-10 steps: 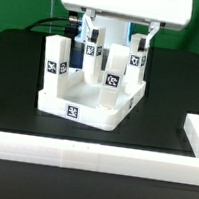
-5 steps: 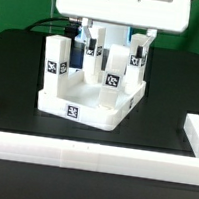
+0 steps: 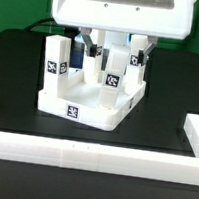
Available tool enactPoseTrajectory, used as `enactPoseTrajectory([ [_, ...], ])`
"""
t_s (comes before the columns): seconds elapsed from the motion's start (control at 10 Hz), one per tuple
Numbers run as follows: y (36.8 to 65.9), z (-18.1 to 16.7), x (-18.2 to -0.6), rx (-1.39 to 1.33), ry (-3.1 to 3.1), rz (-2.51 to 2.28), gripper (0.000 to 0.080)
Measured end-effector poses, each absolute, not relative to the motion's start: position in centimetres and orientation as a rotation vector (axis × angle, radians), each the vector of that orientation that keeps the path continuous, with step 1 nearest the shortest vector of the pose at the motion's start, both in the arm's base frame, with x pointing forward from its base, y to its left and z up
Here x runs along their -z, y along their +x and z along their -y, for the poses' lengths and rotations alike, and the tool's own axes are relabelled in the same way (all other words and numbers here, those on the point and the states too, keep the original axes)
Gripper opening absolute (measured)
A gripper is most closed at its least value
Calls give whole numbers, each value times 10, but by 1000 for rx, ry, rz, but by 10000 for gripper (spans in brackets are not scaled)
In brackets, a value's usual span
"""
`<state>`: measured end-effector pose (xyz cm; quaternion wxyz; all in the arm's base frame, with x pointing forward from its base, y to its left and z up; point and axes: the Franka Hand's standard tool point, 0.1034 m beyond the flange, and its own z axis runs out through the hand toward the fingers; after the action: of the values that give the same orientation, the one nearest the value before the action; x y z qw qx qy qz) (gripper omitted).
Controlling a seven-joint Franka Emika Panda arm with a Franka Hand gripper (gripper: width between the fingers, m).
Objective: Assemble desk
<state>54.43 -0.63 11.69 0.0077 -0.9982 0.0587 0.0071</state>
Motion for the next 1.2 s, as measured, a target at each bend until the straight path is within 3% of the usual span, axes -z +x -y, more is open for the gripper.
enactPoseTrajectory([
  [0.3,545,10,-113,-29,-3128,-156,649],
  [0.5,545,10,-113,-30,-3128,-157,382],
  [0.6,545,11,-113,-31,-3128,-158,289],
  [1.0,544,11,-112,-32,-3120,-270,289],
  [1.2,543,10,-111,-16,-3069,-635,289],
])
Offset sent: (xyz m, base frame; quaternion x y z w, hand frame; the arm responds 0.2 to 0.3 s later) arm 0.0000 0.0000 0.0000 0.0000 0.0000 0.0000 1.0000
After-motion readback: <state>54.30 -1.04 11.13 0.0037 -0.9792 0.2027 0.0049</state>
